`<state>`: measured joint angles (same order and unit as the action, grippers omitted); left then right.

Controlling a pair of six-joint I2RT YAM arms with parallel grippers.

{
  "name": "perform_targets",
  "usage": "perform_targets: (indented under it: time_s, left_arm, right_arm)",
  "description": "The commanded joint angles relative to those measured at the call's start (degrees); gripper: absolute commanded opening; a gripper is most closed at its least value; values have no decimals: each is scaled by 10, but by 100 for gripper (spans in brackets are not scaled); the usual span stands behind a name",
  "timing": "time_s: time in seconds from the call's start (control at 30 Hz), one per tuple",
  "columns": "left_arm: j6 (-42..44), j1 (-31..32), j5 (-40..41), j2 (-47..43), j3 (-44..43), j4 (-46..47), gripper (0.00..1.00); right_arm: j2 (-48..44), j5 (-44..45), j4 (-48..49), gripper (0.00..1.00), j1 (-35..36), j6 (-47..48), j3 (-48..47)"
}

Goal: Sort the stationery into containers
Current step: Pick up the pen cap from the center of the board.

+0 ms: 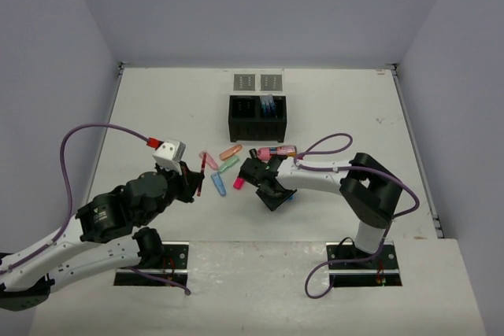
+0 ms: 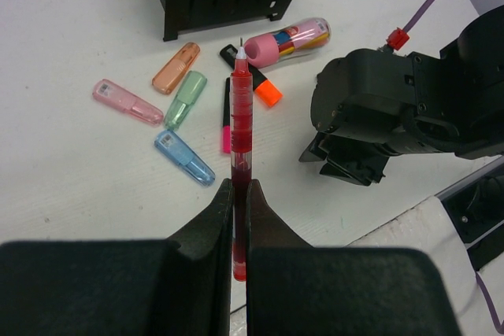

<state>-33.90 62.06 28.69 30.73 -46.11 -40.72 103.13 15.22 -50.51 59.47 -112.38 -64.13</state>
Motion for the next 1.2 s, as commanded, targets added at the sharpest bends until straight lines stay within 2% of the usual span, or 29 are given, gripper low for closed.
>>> perform_targets:
  time_s: [0.0, 0.3, 0.47, 0.5, 0.7, 0.77, 0.87, 0.97, 1.03, 1.1, 1.13, 1.17]
  left_arm:
    - [18, 0, -5, 5, 4, 25, 0]
    - [18, 0, -4, 8, 4, 24, 0]
    - [17, 0, -1, 8, 5, 24, 0]
    - [18, 0, -2, 9, 5, 24, 0]
    - [17, 0, -3, 40, 0, 24, 0]
    - [8, 0, -6, 52, -3, 25, 0]
    - [-21, 0, -58, 66, 6, 67, 0]
    - [-34, 0, -114, 85, 38, 173, 0]
    - [-36, 0, -141, 96, 61, 231, 0]
    - [-32, 0, -191, 108, 92, 339, 0]
    - [-27, 0, -219, 112, 110, 393, 0]
    - [-25, 0, -239, 118, 132, 473, 0]
  right_arm:
    - [21, 19, 24, 31, 4, -451, 28]
    - [12, 41, 33, 26, 3, -437, 61]
    - [-50, 135, 159, 0, 4, -314, 152]
    - [-82, 166, 174, 0, 4, -292, 180]
    - [-248, 301, 185, 0, 2, -97, 229]
    - [-311, 347, 189, 0, 2, 15, 222]
    - [-410, 382, 258, 0, 0, 235, 228]
    - [-517, 337, 432, 0, -20, 437, 254]
    - [-546, 269, 510, 0, -46, 511, 262]
    - [-570, 153, 601, 0, -72, 592, 263]
    - [-576, 98, 657, 0, -79, 671, 265]
    - [-579, 63, 710, 0, -80, 700, 263]
